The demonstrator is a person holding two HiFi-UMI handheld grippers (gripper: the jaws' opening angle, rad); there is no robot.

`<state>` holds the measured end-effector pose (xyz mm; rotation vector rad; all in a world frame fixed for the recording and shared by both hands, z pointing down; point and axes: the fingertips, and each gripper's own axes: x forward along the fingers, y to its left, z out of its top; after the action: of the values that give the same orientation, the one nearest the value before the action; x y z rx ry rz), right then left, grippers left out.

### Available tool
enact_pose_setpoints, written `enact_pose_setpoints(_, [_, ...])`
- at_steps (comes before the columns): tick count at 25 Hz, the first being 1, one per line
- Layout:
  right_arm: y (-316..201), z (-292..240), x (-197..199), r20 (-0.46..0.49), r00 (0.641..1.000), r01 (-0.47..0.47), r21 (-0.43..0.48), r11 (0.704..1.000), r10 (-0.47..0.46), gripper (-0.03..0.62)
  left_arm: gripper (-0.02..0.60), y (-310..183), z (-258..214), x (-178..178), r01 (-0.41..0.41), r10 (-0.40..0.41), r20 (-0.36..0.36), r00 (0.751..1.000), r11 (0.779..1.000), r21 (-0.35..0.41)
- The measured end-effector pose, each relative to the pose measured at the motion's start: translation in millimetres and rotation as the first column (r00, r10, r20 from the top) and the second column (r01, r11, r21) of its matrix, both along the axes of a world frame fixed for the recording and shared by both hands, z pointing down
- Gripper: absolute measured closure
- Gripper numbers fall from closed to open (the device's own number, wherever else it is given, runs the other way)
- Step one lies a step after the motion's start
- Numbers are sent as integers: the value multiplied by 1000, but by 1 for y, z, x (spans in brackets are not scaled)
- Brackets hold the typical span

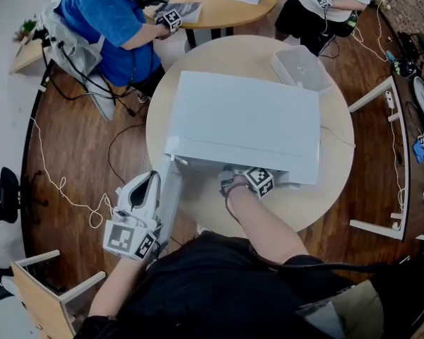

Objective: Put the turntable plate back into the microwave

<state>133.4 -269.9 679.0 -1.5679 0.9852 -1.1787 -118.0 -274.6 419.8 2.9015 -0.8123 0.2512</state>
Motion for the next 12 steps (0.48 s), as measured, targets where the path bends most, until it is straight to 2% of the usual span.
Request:
enact_pose_setpoints(4, [4, 10, 5, 11, 999, -39, -23, 999, 40, 560, 577, 1, 3, 0, -2, 2, 9, 1000, 1000, -4])
enact_pose_setpoints(12, [4, 21, 11, 10, 999, -49, -85, 995, 50, 559, 577, 3, 9, -6, 18, -18, 27, 999, 1000, -9])
